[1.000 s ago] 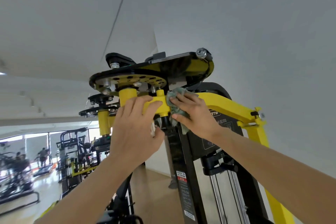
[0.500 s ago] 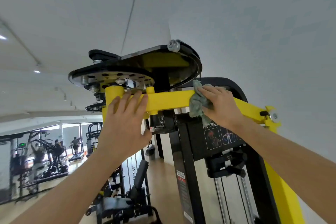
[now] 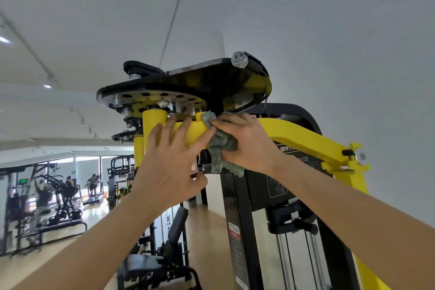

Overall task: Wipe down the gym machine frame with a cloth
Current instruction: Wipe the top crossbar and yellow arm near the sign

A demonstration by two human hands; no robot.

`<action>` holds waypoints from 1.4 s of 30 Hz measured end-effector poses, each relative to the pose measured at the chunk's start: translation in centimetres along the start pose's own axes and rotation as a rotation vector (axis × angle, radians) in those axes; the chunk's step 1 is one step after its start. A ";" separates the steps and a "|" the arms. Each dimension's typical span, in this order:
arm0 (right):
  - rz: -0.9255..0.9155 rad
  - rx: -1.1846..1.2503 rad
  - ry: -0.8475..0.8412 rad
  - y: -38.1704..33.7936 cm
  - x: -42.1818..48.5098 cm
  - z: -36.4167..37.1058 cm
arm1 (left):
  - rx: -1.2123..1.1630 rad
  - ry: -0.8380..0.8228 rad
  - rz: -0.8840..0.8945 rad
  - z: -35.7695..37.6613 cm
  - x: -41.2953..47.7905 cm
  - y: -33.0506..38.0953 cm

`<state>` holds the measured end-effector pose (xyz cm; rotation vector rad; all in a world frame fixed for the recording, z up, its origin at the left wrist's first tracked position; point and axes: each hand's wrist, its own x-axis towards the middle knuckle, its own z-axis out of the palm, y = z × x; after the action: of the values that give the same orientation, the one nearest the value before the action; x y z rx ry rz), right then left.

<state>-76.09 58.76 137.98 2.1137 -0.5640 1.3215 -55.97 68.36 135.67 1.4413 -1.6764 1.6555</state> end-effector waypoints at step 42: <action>0.033 -0.004 0.143 6.0 -1.4 0.5 | 0.197 -0.079 0.060 0.0 0.1 0.4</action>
<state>-80.10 54.03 138.01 1.9950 -0.5427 1.4741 -56.33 68.26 135.60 1.5797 -1.6520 1.8639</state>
